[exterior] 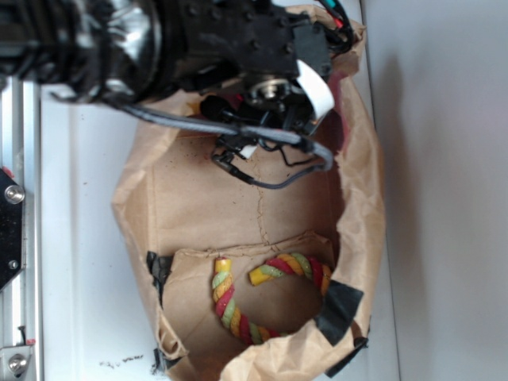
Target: Grab the red paper.
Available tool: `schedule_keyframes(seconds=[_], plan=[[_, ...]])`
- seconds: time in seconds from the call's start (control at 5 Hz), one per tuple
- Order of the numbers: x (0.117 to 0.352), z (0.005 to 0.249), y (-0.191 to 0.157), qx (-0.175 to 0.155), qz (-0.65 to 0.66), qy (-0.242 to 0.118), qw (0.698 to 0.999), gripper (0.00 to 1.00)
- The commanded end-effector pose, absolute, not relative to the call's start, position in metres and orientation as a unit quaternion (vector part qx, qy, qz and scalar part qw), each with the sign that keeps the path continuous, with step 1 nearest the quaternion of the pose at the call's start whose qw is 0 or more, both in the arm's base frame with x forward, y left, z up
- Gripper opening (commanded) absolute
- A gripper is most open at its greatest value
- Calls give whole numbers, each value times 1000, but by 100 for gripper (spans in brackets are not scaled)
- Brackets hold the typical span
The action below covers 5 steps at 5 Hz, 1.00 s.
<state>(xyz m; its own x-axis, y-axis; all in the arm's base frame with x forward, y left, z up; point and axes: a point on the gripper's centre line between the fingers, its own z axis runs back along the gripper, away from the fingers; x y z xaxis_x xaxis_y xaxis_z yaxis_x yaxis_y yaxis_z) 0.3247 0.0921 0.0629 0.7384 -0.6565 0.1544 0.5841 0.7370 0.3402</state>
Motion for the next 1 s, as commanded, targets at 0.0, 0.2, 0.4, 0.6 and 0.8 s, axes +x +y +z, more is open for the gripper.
schedule_keyframes(seconds=[0.0, 0.2, 0.4, 0.6, 0.8], plan=[[353, 62, 90, 154, -342, -133, 917, 100], [353, 56, 89, 157, -349, -122, 916, 100], [351, 65, 90, 144, -346, -130, 918, 100], [349, 64, 91, 143, -340, -129, 920, 91], [347, 64, 91, 144, -334, -133, 922, 0]])
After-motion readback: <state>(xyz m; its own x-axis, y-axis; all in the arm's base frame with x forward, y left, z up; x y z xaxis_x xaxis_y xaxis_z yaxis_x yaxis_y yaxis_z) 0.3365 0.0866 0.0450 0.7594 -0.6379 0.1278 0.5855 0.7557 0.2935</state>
